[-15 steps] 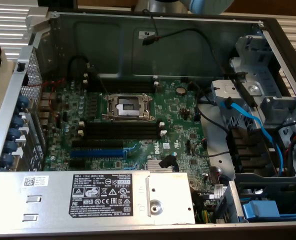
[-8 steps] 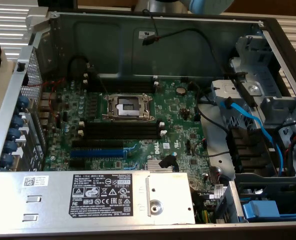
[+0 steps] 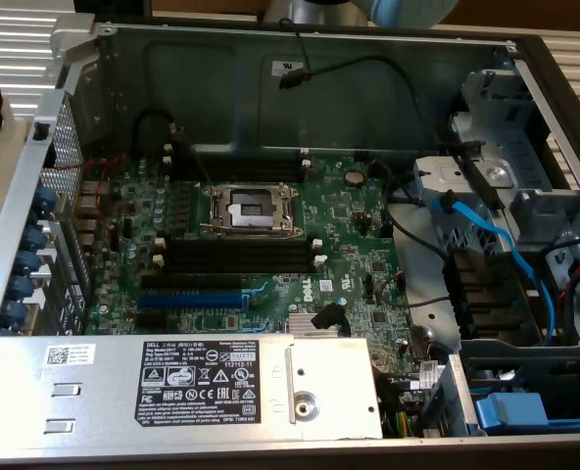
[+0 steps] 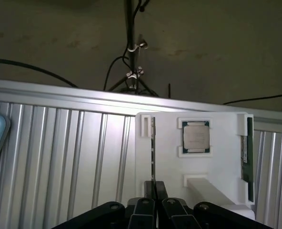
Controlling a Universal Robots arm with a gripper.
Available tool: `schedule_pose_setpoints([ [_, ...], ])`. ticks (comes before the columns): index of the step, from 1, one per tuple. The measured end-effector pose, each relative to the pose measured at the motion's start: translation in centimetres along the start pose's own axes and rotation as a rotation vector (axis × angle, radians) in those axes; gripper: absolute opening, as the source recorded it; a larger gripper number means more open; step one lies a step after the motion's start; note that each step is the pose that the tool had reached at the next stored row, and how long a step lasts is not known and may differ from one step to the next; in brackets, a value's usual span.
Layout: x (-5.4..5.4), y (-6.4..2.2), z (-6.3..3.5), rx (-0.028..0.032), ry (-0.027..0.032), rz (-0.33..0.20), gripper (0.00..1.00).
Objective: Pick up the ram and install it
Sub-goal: 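Pick up the ram and move it above insertion slot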
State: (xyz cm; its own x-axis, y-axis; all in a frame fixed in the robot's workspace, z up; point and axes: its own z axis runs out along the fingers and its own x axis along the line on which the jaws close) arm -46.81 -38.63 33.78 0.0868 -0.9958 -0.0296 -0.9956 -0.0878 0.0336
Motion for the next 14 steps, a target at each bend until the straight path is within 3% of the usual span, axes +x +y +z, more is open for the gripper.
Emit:
schedule_pose_setpoints([
  [6, 0.1, -0.66, -1.28, 0.0008, -0.0007, 0.006, 0.12],
  [7, 0.1, -0.93, -1.32, 0.0011, -0.0037, 0.006, 0.12],
  [9, 0.2, -1.08, -1.33, 0.0022, -0.0191, 0.006, 0.12],
  [14, 0.5, -1.98, -1.8, 0.0024, -0.0226, 0.006, 0.12],
])
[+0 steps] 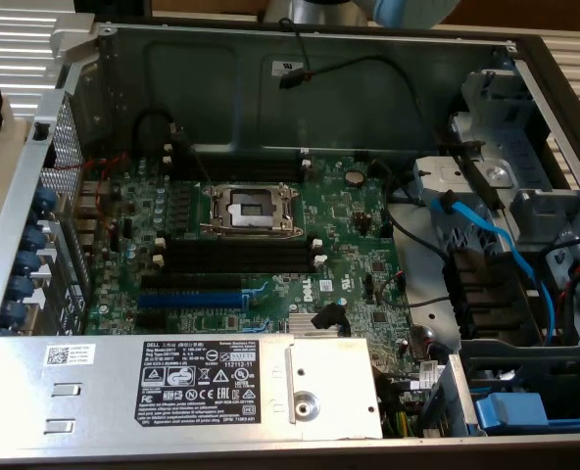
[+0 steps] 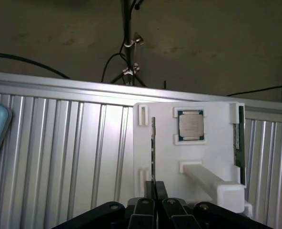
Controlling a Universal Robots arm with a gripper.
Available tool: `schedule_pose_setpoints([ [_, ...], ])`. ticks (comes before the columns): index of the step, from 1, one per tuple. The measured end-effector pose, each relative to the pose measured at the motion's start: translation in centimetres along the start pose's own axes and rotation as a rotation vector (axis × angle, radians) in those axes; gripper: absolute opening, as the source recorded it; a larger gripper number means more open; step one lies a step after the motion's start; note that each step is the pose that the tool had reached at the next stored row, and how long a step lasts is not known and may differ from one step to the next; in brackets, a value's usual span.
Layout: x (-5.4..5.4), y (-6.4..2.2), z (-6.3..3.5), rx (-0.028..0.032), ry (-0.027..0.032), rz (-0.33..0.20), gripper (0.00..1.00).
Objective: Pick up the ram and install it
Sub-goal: 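Pick up the ram and move it above insertion slot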
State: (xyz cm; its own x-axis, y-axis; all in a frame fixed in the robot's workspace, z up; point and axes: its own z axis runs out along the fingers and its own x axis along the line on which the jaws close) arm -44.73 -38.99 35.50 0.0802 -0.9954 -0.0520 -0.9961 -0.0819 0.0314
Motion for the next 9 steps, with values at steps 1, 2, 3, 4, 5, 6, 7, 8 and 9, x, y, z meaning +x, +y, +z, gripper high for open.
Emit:
schedule_pose_setpoints([
  [1, 0.1, -0.27, -0.32, 0.0, -0.0011, 0.0, 0.12],
  [2, 0.2, -0.52, -0.62, 0.0003, -0.0026, 0.0, 0.12],
  [3, 0.3, -0.77, -0.95, 0.0004, -0.0039, 0.0, 0.12],
  [4, 0.4, -1.03, -1.32, 0.0006, -0.0052, 0.0, 0.12],
  [5, 0.5, -1.32, -1.67, 0.0006, -0.0068, 0.0, 0.12],
  [6, 0.6, -1.6, -1.99, 0.0007, -0.0085, 0.0, 0.12],
  [7, 0.7, -1.86, -2.19, 0.001, -0.0107, 0.0, 0.12],
  [8, 0.8, -2.09, -2.28, 0.0011, -0.0125, 0.0, 0.12],
  [9, 0.9, -2.32, -2.33, 0.0008, -0.0138, -0.001, 0.12],
])
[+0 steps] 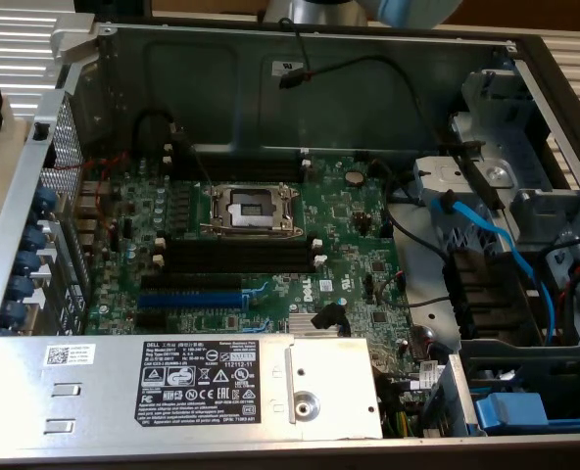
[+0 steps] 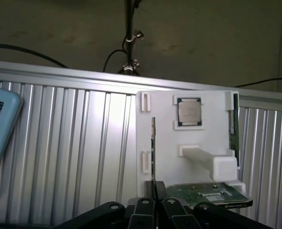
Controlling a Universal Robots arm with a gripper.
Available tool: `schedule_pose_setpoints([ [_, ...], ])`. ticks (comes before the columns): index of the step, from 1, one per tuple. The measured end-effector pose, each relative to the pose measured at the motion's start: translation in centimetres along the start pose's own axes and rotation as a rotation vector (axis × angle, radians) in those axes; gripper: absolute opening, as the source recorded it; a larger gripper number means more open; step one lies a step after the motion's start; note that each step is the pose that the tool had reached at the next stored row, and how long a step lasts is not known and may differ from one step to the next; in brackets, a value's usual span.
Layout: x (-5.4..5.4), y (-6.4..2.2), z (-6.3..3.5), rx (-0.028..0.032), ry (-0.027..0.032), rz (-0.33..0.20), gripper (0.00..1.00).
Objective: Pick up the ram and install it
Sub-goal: 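Pick up the ram and move it above insertion slot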
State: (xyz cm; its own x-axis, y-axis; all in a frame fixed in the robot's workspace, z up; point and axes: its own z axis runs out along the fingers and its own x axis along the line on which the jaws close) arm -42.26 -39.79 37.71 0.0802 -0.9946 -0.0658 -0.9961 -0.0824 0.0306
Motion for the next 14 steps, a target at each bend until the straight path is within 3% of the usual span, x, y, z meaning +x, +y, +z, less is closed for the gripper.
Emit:
schedule_pose_setpoints([
  [9, 0.5, -2.2, -0.21, -0.0043, -0.0099, 0.0, 0.12],
  [14, 1.0, -3.51, -1.69, -0.0034, -0.0198, 0.0, 0.12],
])
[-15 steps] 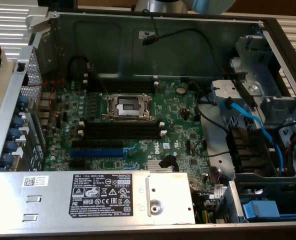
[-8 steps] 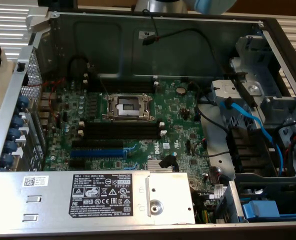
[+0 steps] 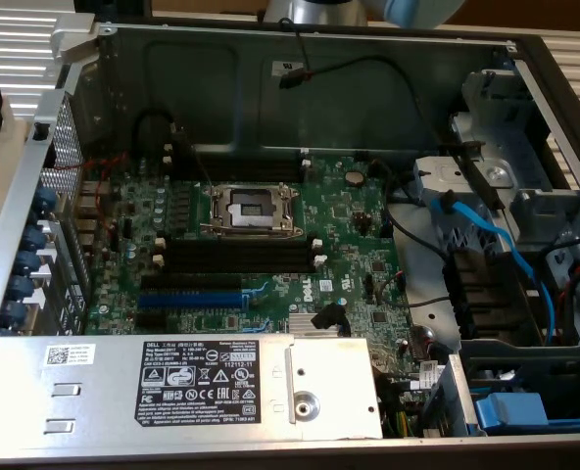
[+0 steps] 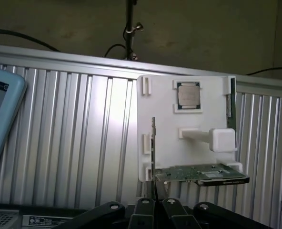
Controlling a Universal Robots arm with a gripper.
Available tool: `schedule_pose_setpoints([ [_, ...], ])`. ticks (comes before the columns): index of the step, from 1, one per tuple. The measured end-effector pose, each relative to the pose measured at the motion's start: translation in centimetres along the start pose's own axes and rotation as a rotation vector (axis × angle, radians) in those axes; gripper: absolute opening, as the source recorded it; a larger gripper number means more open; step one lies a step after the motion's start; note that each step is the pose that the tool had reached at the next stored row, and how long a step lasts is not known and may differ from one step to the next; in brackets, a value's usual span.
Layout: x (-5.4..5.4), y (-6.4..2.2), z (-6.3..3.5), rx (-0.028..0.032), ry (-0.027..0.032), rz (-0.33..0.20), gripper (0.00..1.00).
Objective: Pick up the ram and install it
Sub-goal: 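Pick up the ram and move it above insertion slot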
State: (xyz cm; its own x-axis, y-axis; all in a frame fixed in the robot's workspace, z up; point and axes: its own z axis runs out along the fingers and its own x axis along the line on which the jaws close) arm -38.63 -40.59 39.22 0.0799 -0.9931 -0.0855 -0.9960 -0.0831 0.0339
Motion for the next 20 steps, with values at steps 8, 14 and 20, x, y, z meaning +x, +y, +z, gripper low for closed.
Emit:
schedule_pose_setpoints([
  [8, 0.8, -3.4, -1.76, 0.003, -0.037, -0.002, 0.12],
  [14, 1.1, -5.93, -2.26, 0.0049, -0.0595, -0.002, 0.12],
  [20, 1.4, -8.15, -2.89, 0.0048, -0.0604, -0.003, 0.12],
])
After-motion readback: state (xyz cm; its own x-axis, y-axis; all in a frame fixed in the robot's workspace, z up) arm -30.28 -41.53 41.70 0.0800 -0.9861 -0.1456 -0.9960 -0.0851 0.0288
